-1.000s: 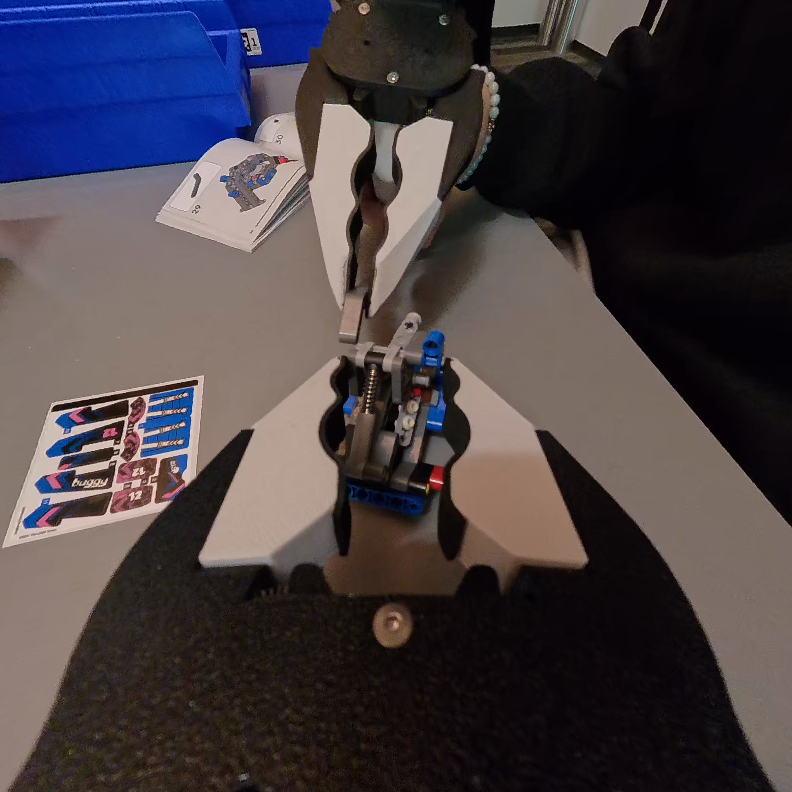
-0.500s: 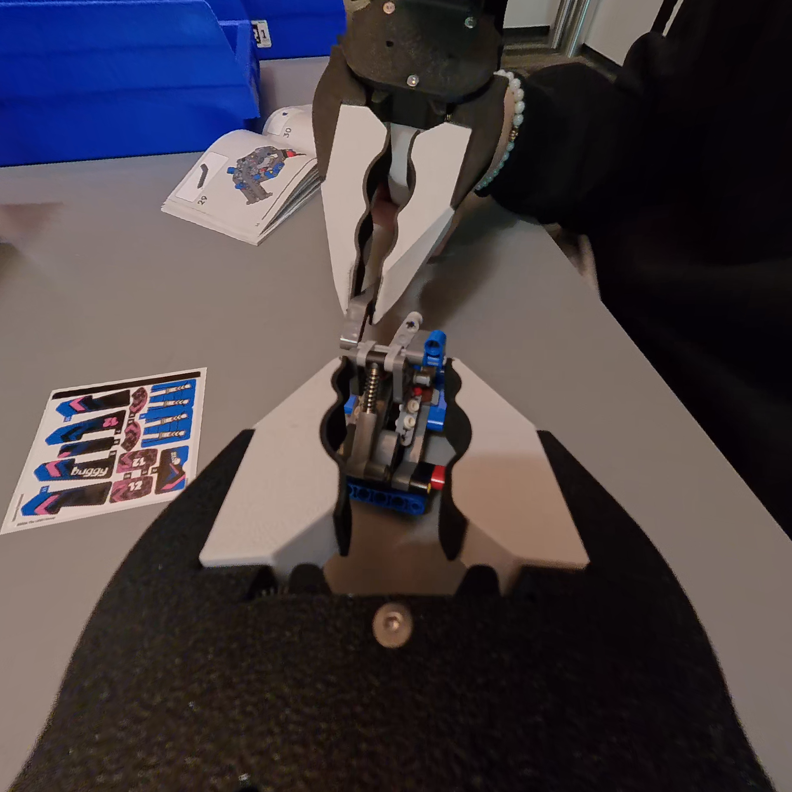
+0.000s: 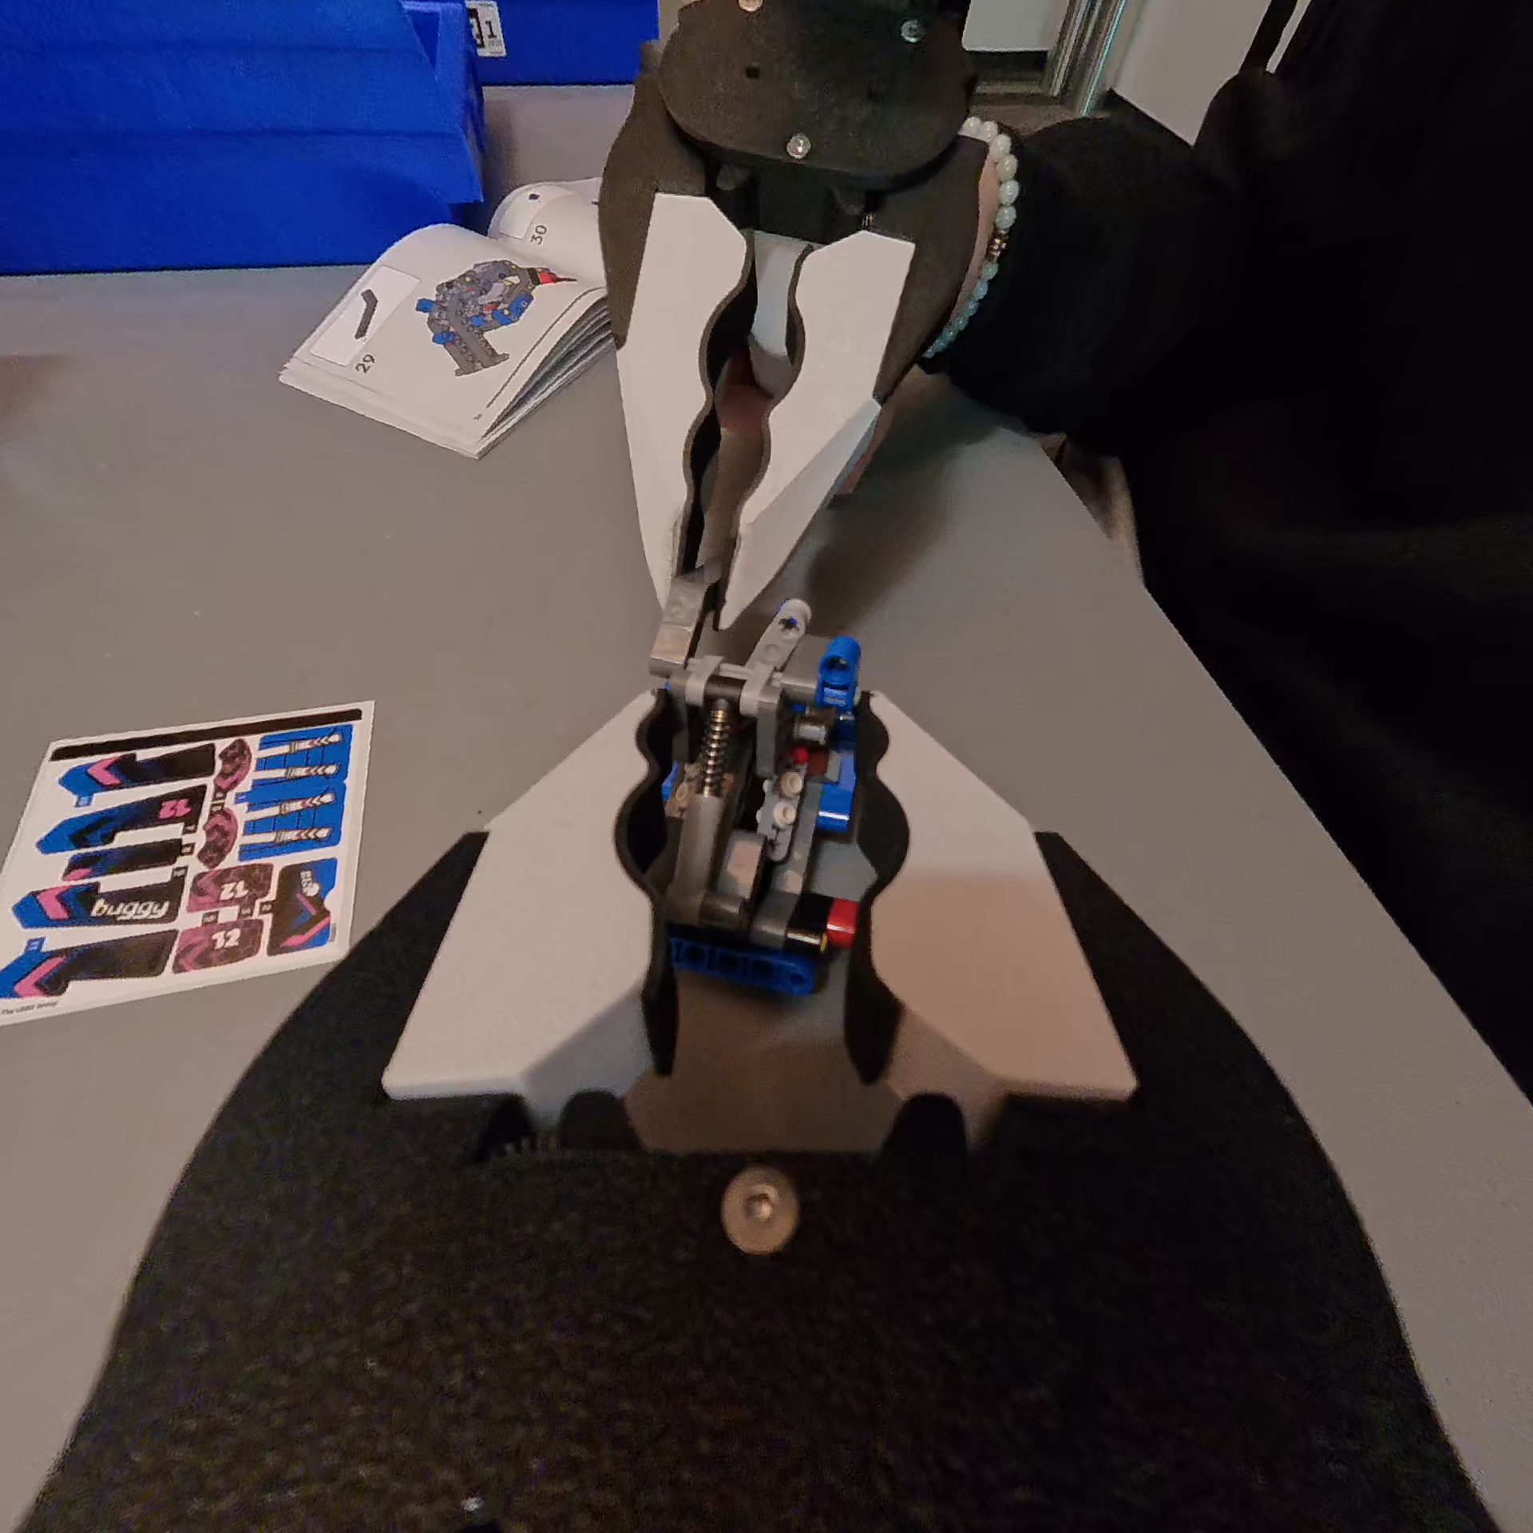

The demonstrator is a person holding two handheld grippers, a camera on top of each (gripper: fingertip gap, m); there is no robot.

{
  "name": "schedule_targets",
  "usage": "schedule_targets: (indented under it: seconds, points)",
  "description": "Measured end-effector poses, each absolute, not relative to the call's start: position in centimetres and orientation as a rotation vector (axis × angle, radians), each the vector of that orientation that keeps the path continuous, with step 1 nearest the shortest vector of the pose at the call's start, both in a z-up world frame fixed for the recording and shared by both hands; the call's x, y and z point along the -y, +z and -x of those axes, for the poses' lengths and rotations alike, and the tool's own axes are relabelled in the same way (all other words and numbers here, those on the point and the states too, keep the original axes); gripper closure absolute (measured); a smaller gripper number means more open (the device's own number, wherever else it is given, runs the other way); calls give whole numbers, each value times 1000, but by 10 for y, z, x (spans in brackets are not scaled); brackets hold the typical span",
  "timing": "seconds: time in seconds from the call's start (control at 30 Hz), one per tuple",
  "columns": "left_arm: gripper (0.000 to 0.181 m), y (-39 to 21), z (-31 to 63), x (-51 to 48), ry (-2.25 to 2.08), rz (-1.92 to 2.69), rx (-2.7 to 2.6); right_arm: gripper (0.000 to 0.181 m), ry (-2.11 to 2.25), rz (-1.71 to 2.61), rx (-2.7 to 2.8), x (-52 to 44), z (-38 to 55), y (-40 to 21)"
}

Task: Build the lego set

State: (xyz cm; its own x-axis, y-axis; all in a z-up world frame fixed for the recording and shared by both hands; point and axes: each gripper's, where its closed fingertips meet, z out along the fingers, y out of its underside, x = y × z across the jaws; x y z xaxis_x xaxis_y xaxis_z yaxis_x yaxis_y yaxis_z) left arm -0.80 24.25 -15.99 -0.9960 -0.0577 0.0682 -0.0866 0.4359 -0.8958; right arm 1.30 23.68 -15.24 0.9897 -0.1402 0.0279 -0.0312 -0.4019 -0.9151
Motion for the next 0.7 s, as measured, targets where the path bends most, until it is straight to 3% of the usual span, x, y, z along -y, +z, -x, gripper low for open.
schedule_targets:
  seconds: [0.7]
  points:
    - [141, -161, 11, -242, 1634, -118, 2641, 171, -26, 2001, -6, -236, -2, -155]
